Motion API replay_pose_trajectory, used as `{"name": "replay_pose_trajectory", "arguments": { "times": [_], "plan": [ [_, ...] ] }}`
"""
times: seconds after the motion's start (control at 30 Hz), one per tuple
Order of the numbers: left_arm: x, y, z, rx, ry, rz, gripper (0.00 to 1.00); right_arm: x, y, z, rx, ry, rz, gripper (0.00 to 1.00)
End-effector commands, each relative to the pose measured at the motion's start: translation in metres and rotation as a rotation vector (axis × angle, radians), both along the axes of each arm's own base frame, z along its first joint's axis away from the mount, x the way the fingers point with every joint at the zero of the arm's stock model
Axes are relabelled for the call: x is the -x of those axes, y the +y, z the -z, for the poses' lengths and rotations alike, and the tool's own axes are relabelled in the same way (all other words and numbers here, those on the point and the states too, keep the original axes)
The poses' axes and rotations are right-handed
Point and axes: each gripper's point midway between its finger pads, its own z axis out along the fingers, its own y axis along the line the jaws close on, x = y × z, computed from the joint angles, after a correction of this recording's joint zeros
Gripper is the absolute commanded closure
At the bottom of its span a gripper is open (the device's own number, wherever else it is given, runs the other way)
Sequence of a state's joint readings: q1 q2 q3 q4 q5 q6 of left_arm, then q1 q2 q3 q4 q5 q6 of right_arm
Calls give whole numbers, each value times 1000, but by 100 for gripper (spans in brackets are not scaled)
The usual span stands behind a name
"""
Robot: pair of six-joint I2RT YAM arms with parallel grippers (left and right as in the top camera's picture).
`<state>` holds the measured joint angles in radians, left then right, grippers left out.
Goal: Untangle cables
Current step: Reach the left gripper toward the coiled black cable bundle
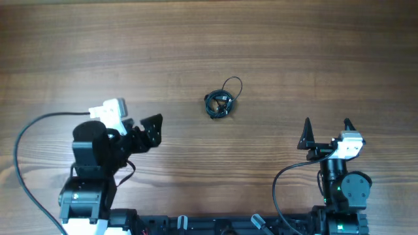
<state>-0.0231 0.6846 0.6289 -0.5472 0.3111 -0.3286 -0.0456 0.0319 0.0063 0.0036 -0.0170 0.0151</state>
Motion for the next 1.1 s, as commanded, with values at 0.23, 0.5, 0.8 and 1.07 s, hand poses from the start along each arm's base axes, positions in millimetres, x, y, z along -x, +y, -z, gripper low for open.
{"name": "replay_pose_trajectory", "arguments": {
  "times": [0.23,0.5,0.8,1.07],
  "plan": [
    [0,6,7,49,145,-80,0,0,-4,1,-13,1,24,0],
    [-4,6,24,100,240,-128,0,0,-4,1,-13,1,24,0],
    [-18,-14,53,21,383,-152,1,0,-4,1,-13,1,24,0],
    [-53,-79,42,-43,281,0,12,0,-4,1,-13,1,24,0]
  ]
}}
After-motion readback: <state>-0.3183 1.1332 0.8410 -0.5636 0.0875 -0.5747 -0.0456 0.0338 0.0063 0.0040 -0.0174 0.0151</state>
